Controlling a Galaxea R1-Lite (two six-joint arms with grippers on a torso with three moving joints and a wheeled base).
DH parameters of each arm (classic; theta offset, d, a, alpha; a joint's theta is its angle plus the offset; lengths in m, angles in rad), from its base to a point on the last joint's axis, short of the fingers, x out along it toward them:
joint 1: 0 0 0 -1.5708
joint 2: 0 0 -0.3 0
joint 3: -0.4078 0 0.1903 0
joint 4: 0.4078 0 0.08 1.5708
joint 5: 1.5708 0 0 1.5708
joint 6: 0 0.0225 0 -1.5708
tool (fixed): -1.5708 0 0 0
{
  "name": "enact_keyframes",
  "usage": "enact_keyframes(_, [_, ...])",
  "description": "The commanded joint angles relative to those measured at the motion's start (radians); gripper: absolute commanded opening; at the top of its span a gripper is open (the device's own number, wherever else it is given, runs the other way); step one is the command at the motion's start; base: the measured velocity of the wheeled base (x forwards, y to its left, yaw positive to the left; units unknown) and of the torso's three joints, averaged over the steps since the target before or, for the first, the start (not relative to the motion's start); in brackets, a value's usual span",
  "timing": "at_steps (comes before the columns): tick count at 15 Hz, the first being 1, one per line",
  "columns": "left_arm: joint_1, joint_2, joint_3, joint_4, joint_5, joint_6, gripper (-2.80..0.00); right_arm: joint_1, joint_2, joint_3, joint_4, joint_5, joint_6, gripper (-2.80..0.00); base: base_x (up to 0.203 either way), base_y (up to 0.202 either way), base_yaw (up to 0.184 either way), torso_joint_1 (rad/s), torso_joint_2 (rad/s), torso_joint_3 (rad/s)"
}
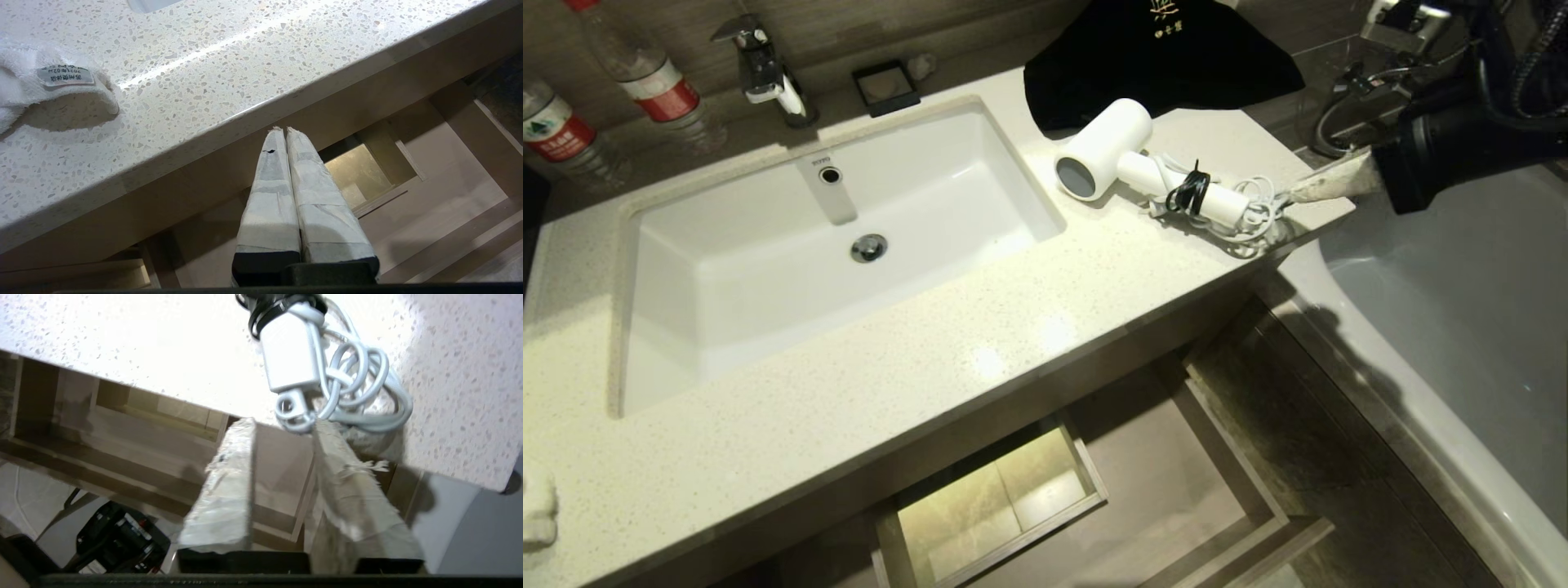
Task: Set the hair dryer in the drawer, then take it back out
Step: Pick up the hairdryer
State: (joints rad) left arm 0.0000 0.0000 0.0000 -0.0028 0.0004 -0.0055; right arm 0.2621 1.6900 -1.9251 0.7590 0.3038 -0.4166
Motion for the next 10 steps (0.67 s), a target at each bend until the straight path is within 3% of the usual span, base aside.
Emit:
enact_keyframes(1, [0.0,0.001,0.0,0.0,0.0,-0.001,-2.8,0.002,0.051,-0.01,-0.026,-0.001,-0.006,0.0,0.0,0.0,0.0,0.0,0.0,0.0])
enact_keyframes(10, [0.0,0.0,0.0,0.0,0.001,-0.001,-2.8,0.066,0.093,-0.011,-0.112,-0.002,-0.024,0.0,0.0,0.0,0.0,0.0,0.0,0.0])
